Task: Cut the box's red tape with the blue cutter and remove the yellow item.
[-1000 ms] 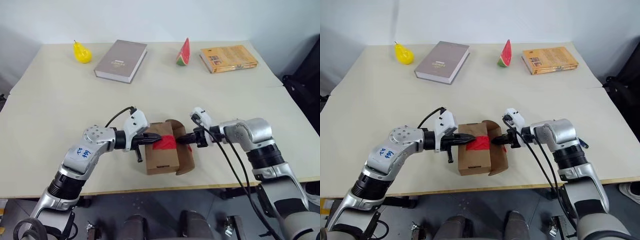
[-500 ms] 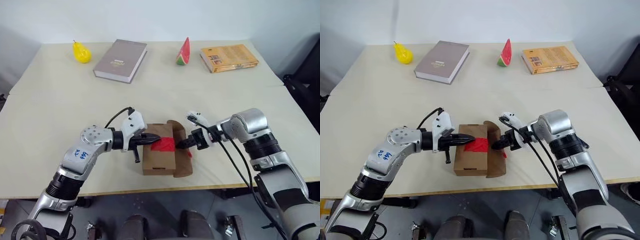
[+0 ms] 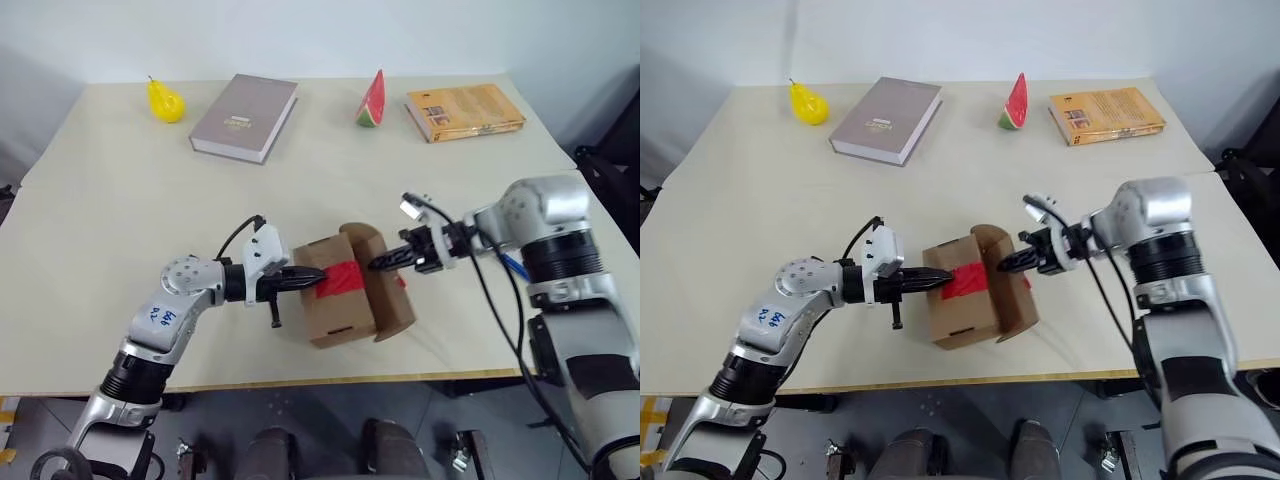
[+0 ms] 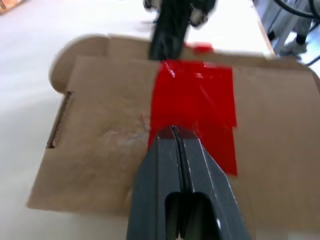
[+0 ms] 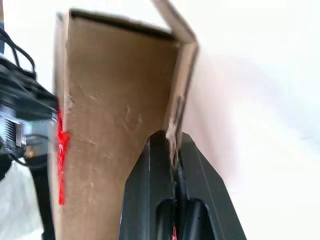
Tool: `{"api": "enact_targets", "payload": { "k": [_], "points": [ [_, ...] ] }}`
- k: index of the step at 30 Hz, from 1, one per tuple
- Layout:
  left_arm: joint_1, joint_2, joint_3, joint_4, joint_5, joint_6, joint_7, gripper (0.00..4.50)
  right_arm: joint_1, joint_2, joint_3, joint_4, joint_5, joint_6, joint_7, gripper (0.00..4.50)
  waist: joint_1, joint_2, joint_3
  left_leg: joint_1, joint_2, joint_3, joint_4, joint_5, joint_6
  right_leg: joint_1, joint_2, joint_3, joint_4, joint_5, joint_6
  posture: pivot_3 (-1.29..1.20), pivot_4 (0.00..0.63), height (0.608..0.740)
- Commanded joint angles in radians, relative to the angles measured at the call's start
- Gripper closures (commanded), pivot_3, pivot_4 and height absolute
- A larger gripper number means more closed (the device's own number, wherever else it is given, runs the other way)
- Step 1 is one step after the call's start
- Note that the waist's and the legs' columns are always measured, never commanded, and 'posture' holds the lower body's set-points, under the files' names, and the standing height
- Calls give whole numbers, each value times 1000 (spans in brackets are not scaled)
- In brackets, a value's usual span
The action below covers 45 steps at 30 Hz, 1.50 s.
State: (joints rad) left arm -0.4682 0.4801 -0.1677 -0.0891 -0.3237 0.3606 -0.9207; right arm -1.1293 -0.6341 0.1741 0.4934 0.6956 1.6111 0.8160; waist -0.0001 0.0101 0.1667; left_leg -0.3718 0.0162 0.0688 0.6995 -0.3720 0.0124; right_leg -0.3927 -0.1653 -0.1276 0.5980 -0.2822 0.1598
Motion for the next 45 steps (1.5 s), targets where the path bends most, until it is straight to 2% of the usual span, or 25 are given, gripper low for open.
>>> {"api": "enact_targets", "payload": {
  "k": [1, 8, 15, 23, 28, 33, 38, 42, 45],
  "points": [
    [-19, -86, -42, 123, 59, -88, 44, 4500, -106, -101, 55, 5, 118, 3, 4, 4488, 6, 0, 1, -1, 0, 0, 0, 0, 0, 0, 0, 0, -2, 0, 0, 0, 150, 740],
    [-68, -226, -35, 262, 103, -232, 105, 4500, -245, -186, 210, 53, 166, 3, 6, 4488, -1, 0, 1, -2, 0, 1, -1, 0, 1, 0, 0, -2, -5, 0, 1, 0, 150, 740],
    [-29, -216, -12, 235, 112, -241, 104, 4500, -323, -158, 299, 66, 252, 3, -19, 4488, -2, -1, 1, -3, 0, 0, -1, 0, 1, -1, 0, -2, -5, 0, 1, 0, 150, 740],
    [-3, -98, 10, 80, 80, -131, 53, 4500, -294, -120, 270, 48, 307, 3, -131, 4488, -3, -1, 1, -4, 1, -1, -1, 0, 1, -1, 0, -4, -5, 0, 1, 0, 150, 740],
    [-41, 11, 43, -100, -43, 72, -34, 4500, -247, -117, 216, 25, 255, 3, -176, 4488, -4, -1, 1, -5, 1, -2, -1, 0, 1, -1, 0, -5, -4, 0, 1, 0, 150, 740],
    [-138, -17, 37, -127, -92, 197, 8, 4500, -199, -117, 169, -33, 235, 3, -191, 4488, -1, -1, 1, -4, 1, -2, 0, 0, 1, 0, 0, -4, -5, 0, 1, 0, 150, 740],
    [-218, -92, -40, -33, -40, 243, 52, 4500, -167, -101, 120, -56, 222, 3, -213, 4488, -3, -1, 1, -4, 1, -2, 0, 0, 1, 0, 0, -5, -4, 0, 1, 0, 150, 740],
    [-223, -71, -138, 21, 52, 229, 42, 4500, -152, -105, 78, -70, 235, 3, -233, 4488, -5, -1, 1, -4, 0, -2, -1, 0, 1, 0, 0, -4, -4, 0, 1, 0, 150, 740],
    [-209, -50, -139, 4, 28, 279, 15, 4500, -146, -130, 61, -80, 248, 3, -230, 4488, -4, -1, 1, -3, 1, -1, -1, 0, 1, 0, 0, -4, -4, 0, 1, 0, 150, 740]
  ]
}}
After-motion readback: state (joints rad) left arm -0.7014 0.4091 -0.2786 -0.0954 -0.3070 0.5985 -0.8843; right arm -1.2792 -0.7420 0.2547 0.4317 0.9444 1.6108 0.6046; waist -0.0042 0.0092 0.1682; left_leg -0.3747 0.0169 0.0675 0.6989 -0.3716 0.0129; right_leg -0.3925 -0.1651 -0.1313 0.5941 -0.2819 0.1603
